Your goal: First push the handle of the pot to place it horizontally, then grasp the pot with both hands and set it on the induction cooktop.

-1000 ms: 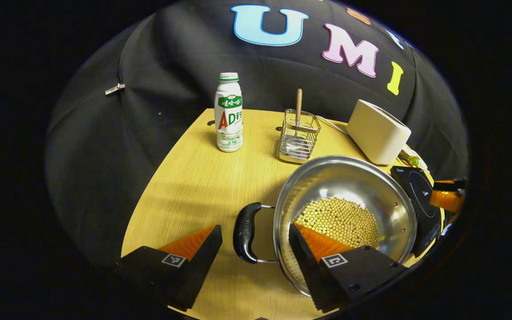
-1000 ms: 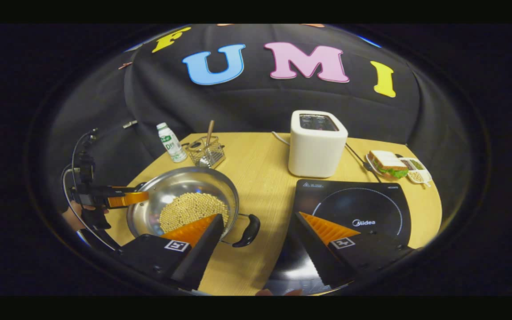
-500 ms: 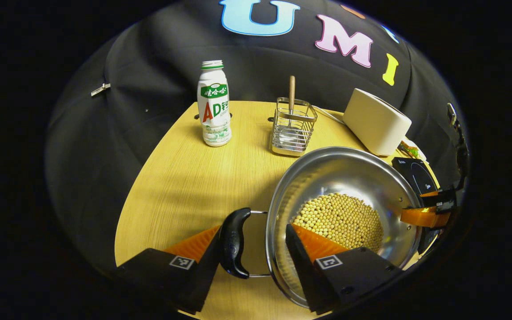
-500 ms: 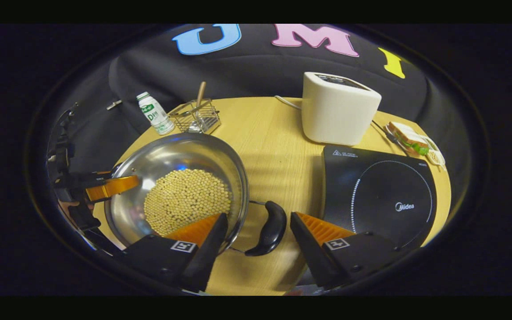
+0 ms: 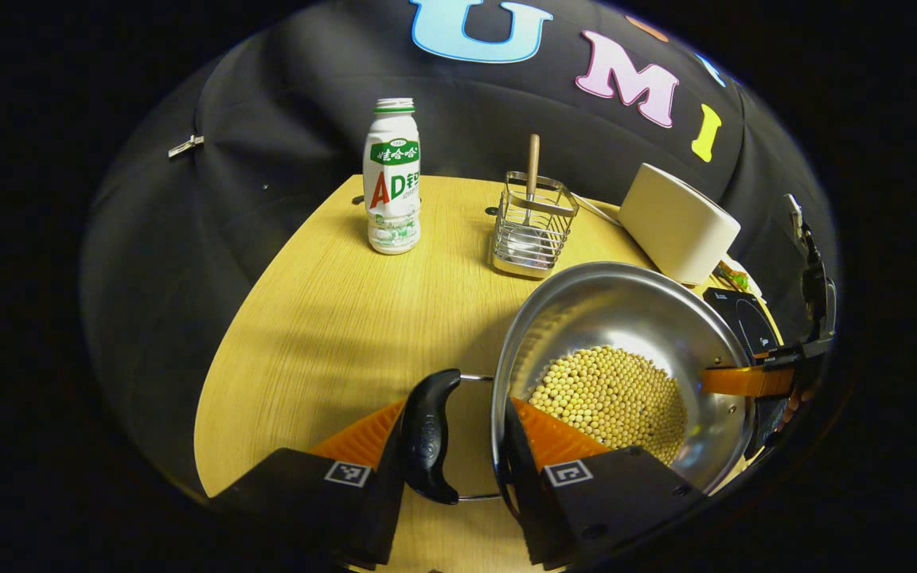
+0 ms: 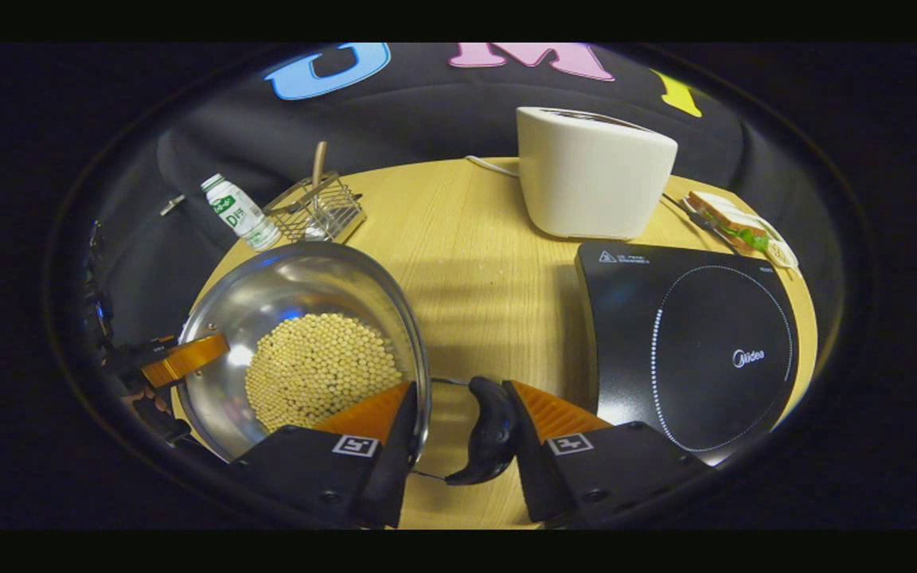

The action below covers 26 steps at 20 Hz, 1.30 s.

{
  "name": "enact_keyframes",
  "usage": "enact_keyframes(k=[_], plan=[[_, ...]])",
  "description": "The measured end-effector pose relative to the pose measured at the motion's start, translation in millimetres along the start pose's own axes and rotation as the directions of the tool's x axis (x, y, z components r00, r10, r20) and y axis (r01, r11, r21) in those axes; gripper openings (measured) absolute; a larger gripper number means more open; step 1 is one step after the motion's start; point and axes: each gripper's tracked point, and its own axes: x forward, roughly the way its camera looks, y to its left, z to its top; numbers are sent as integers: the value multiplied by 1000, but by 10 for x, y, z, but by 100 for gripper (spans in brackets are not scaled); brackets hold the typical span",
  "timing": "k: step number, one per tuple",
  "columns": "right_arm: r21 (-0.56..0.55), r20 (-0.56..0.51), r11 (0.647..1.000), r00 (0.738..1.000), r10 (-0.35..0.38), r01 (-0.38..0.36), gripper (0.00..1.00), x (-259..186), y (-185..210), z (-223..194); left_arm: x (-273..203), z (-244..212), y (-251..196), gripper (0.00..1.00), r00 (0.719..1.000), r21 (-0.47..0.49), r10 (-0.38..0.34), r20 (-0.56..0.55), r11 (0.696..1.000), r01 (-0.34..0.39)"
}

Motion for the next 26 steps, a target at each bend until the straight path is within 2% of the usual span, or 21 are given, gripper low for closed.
enact_keyframes(k=[2, 3, 4, 5, 6, 12, 21, 26], plan=[[-11, -3, 1000, 1000, -3, 3, 59, -47, -18, 17, -43, -27, -25, 60, 1000, -17, 6, -13, 1000, -6], [-18, -2, 1000, 1000, 2, -2, 51, -106, -18, -1, -83, -26, -48, 59, 1000, -30, 5, -7, 1000, -5], [-21, 6, 1000, 1000, 7, -7, 56, -149, -31, 20, -122, -2, -82, 59, 1000, -39, 4, 2, 999, -4], [-21, 10, 1000, 1000, 11, -10, 52, -200, -56, 39, -178, 12, -120, 59, 1000, -40, 8, 5, 999, -7], [-21, 10, 1000, 1000, 15, -15, 56, -270, -79, 66, -250, 15, -150, 58, 1000, -33, 14, 6, 999, -14], [-19, 29, 999, 999, 36, -35, 55, -716, -377, 230, -616, 155, -598, 58, 999, -26, 24, 31, 999, -23], [-48, 76, 999, 997, -1, 5, 55, -1303, -1298, 572, -853, 412, -1628, 58, 999, -117, -30, 42, 993, 34], [-3, 44, 1000, 999, -15, 15, 55, -1414, -1930, 605, -741, 457, -2259, 58, 999, -89, -44, 11, 995, 45]])
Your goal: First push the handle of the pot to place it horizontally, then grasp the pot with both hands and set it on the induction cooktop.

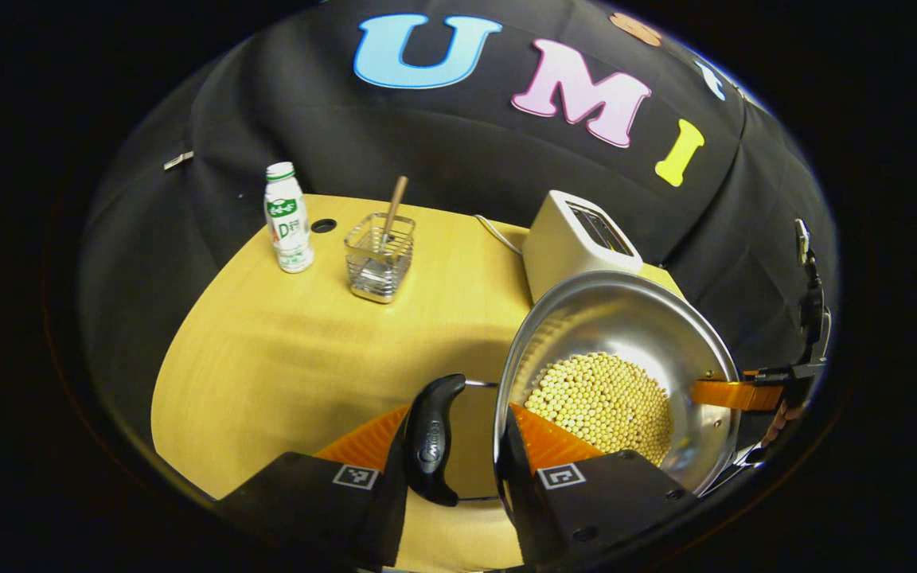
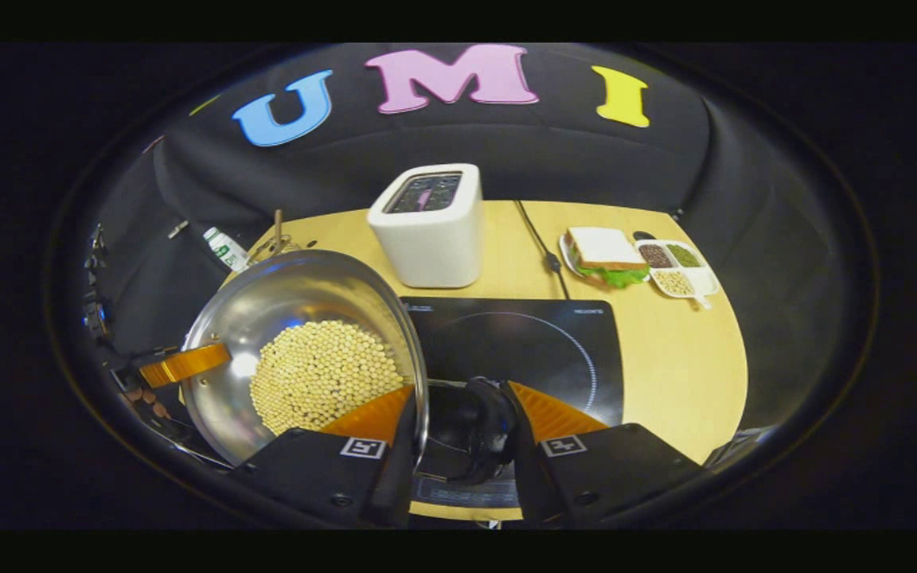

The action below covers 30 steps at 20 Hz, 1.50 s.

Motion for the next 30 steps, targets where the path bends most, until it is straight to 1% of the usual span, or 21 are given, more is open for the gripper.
enact_keyframes(k=[8, 18, 20, 23, 30], plan=[[47, -18, 999, 1000, -22, 23, 55, 14, -785, 31, 279, 23, -769, 58, 999, 51, -24, -31, 998, 26], [70, -65, 997, 998, -27, 31, 55, 291, -1476, -47, 737, -176, -1308, 58, 995, 71, -31, -90, 997, 37], [77, -70, 996, 997, -27, 33, 55, 275, -1503, -60, 805, -214, -1382, 58, 994, 73, -31, -101, 997, 39], [88, -69, 996, 997, -28, 34, 55, 366, -1593, -119, 878, -210, -1437, 58, 994, 81, -29, -103, 996, 37], [94, -50, 995, 998, -27, 31, 55, 465, -1618, -118, 969, -214, -1452, 58, 994, 81, -29, -108, 996, 38]])
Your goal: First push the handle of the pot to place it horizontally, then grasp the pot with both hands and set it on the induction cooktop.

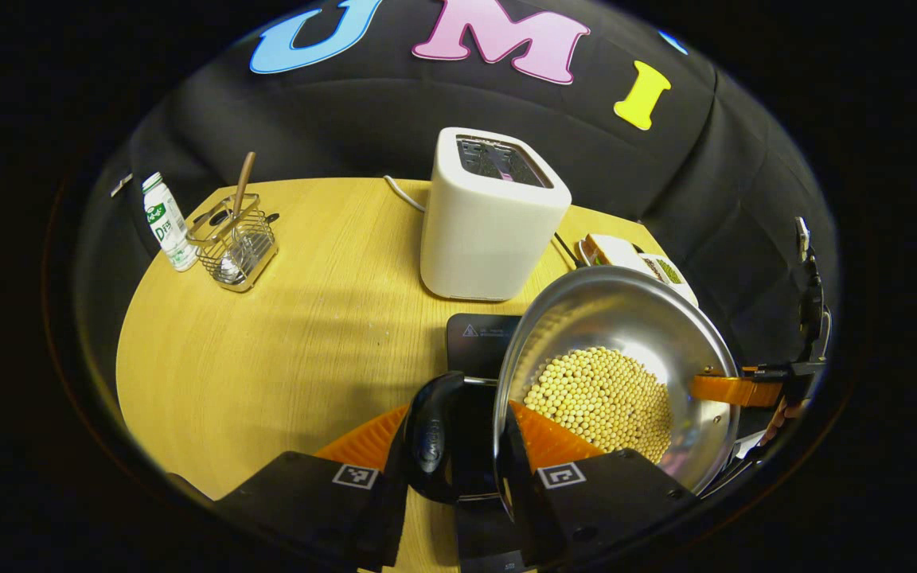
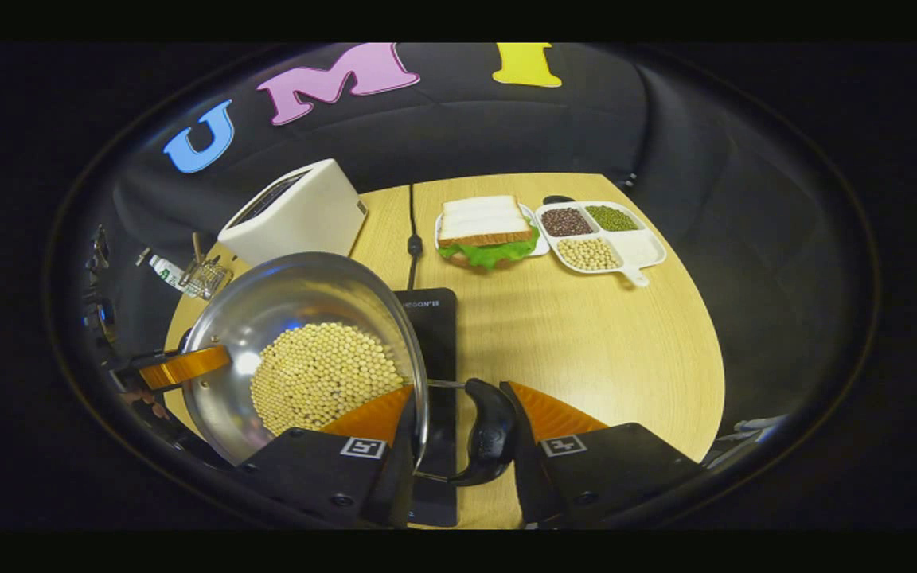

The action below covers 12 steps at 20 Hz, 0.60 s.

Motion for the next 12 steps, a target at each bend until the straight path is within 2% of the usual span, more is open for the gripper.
enact_keyframes(k=[12], plan=[[11, 7, 1000, 1000, 4, -4, 55, 20, 82, -29, -22, 17, 108, 58, 1000, 3, -13, 5, 1000, 13]])
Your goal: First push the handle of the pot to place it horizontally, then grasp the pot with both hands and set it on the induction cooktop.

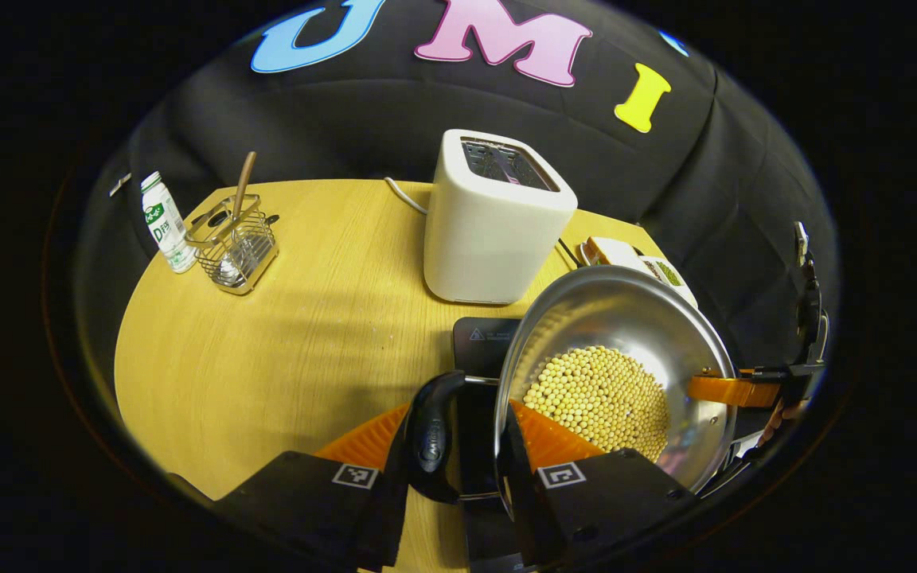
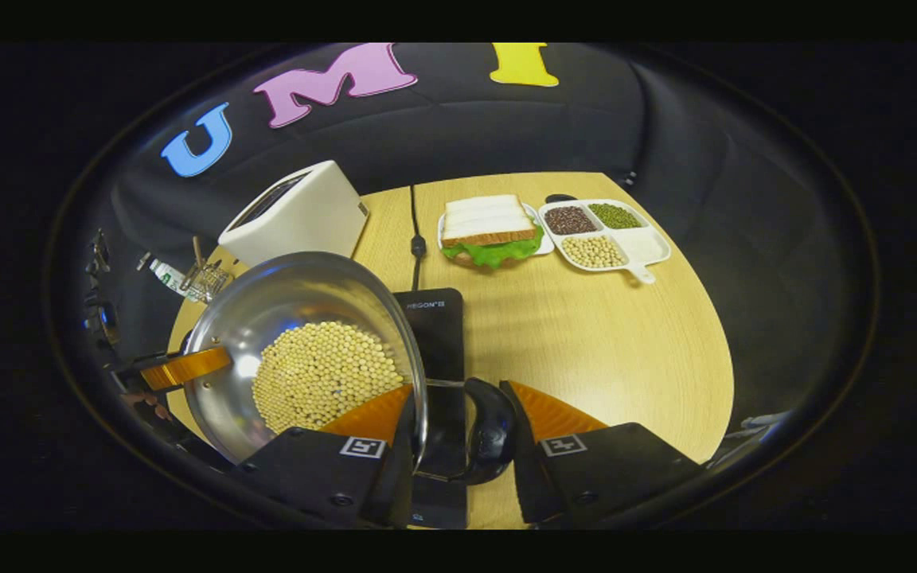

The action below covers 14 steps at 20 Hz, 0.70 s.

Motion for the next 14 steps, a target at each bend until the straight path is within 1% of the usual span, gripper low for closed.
enact_keyframes(k=[3, 9, 11, 12, 13, 14], plan=[[4, -3, 1000, 1000, 6, -6, 55, 3, 23, -4, 4, 2, 24, 58, 1000, -6, -7, -5, 1000, 7], [19, 5, 1000, 1000, 3, -3, 60, -10, 26, 13, -2, 9, 11, 61, 1000, 3, -10, 3, 1000, 10], [44, 20, 998, 999, 33, -34, 67, -59, 105, 68, -41, 55, 3, 64, 1000, 20, -11, 21, 1000, 10], [49, 25, 998, 999, 31, -32, 87, -74, 101, 82, -51, 70, -27, 72, 999, 29, -17, 31, 999, 16], [50, 26, 998, 999, 30, -31, 100, -81, 97, 74, -59, 84, -27, 80, 999, 39, -11, 36, 999, 10], [47, 30, 999, 999, 21, -23, 99, -77, 84, 75, -74, 82, -19, 95, 999, 47, -1, 36, 999, -1]])
